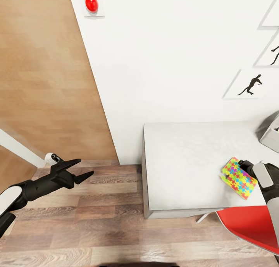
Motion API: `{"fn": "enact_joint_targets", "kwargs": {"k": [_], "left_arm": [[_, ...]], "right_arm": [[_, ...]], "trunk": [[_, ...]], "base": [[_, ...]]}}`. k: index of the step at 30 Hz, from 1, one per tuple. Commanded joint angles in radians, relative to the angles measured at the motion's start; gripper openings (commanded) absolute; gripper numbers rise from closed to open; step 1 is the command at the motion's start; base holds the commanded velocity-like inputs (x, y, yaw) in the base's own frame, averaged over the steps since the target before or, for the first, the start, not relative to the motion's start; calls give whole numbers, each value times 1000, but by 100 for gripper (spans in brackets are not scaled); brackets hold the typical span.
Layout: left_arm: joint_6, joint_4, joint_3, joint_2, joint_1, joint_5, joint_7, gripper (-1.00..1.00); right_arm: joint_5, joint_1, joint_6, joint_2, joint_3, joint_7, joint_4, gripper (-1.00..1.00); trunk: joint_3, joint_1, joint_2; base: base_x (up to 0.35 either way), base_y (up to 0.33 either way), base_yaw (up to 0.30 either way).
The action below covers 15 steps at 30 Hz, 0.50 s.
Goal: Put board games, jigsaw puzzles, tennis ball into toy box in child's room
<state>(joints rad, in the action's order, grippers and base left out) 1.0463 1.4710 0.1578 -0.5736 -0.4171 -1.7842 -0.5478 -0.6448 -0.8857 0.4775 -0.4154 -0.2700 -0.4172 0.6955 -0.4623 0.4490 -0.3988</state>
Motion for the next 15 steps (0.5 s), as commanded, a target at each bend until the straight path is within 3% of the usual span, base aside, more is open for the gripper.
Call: {"fn": "enact_joint_targets", "kwargs": {"k": [1,11,14,15], "left_arm": [[1,-1,2,-1,-2,3,-8,100],[1,-1,3,-1,-2,3,-8,100],[1,0,3,0,-2,3,-8,100],[1,-1,3,0,-2,3,-8,100]], "right_arm": [[-15,1,1,0,0,-6,-4,100],[-22,1,2,-2,-18,-1,-3,100],[-37,1,3,-3,-33,6,-1,100],[-74,1,3,-3,-34,9,-21,100]], "trunk": [[-2,1,-1],[-2,1,-1],[-1,1,-1],[-1,1,-1]], "base": [[28,-22,0],[4,-3,-9],[0,0,-188],[0,0,-241]]}}
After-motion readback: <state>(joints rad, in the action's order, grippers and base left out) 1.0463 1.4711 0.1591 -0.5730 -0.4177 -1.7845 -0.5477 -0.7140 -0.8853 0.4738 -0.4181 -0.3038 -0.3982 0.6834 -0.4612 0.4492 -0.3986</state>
